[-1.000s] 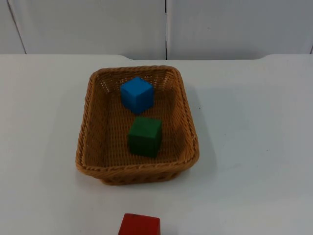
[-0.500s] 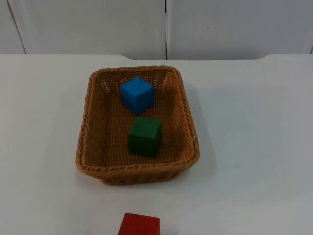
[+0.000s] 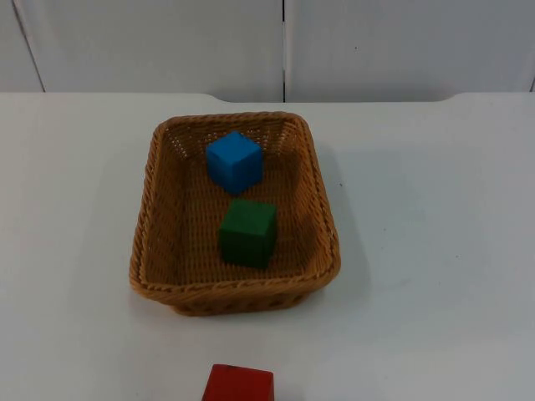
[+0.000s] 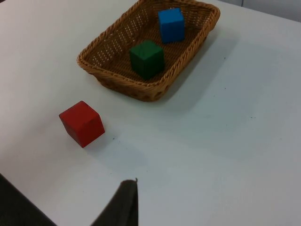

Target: Pick up one cube with each hand and place exactly two cubes into the same basket, leaving the remaining cube outside.

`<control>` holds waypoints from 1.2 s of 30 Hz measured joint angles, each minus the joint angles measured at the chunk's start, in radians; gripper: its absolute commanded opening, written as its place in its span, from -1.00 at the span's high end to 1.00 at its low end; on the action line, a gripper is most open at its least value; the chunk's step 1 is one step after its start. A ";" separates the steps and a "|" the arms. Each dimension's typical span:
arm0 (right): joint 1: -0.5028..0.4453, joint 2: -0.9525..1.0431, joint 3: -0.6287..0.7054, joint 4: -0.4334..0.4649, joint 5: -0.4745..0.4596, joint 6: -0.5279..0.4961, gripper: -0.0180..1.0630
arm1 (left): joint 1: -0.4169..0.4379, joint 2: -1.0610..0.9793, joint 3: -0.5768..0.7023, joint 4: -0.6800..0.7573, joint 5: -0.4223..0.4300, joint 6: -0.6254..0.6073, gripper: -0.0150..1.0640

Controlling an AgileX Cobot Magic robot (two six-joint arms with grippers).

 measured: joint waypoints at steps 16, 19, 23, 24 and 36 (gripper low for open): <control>0.000 0.000 0.000 0.000 0.000 0.000 -0.98 | 0.000 0.000 0.000 0.000 0.000 0.000 -0.97; 0.000 0.000 0.000 0.000 0.000 0.000 -0.98 | 0.000 0.000 0.000 0.000 0.000 0.000 -0.97; -0.020 0.000 0.000 0.002 0.000 0.000 -0.98 | 0.000 0.000 0.000 0.000 0.000 0.000 -0.97; -0.020 0.000 0.000 0.002 0.000 0.000 -0.98 | 0.000 0.000 0.000 0.000 0.000 0.000 -0.97; -0.305 0.000 0.000 0.002 0.000 0.000 -0.98 | 0.000 0.000 0.000 0.000 0.000 0.000 -0.97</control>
